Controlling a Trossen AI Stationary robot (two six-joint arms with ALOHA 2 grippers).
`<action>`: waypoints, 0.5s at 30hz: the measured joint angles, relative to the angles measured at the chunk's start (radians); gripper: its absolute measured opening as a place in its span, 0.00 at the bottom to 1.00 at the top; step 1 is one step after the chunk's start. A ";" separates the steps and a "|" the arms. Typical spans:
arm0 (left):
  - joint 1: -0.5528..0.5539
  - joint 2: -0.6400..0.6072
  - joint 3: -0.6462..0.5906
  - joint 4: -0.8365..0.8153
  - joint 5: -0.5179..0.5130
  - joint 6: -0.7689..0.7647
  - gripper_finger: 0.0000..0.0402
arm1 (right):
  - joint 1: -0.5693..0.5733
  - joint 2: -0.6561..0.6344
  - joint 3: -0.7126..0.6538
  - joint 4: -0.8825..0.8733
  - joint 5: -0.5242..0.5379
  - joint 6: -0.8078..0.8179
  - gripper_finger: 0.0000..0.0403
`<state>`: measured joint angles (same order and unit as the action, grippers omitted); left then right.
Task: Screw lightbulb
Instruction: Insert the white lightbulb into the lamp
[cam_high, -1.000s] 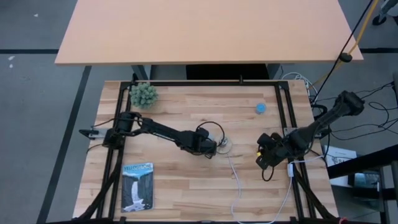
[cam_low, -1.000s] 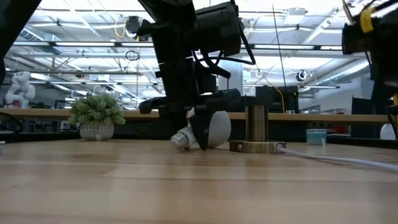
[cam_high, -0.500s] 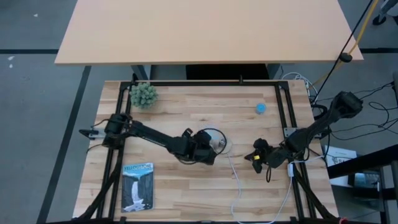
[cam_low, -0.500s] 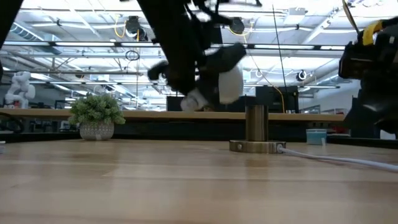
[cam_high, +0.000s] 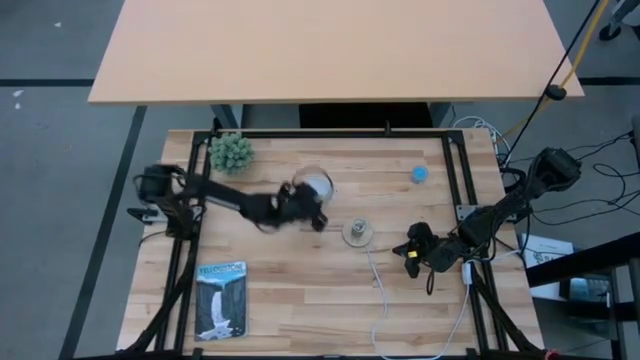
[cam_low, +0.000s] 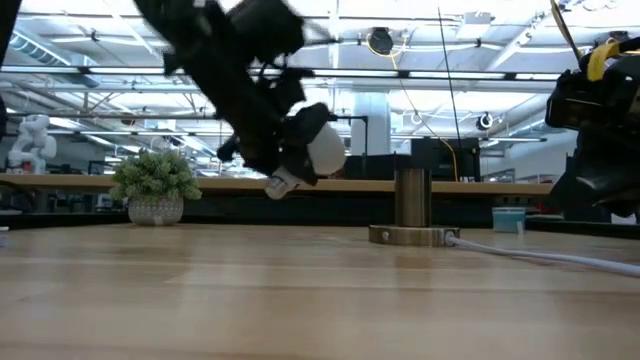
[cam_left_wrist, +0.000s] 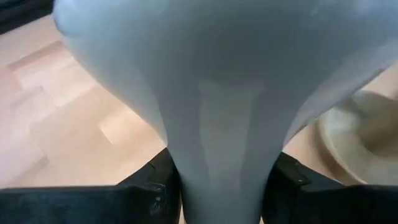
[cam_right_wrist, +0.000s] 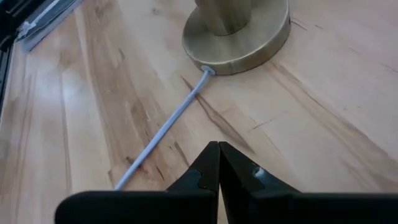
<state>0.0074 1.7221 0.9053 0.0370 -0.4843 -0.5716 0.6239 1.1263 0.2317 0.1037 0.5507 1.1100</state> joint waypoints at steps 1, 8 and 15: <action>0.047 -0.019 -0.047 0.130 0.104 0.081 0.37 | 0.000 0.000 0.000 -0.001 0.000 -0.011 0.00; 0.230 -0.027 -0.165 0.595 0.639 0.403 0.37 | -0.015 0.000 0.000 -0.002 0.096 -0.117 0.00; 0.113 0.062 -0.120 0.821 0.593 0.509 0.37 | -0.063 0.000 0.000 0.005 0.183 -0.209 0.00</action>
<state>0.1202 1.7840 0.7851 0.8578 0.1088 -0.0626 0.5609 1.1263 0.2317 0.1085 0.7338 0.9009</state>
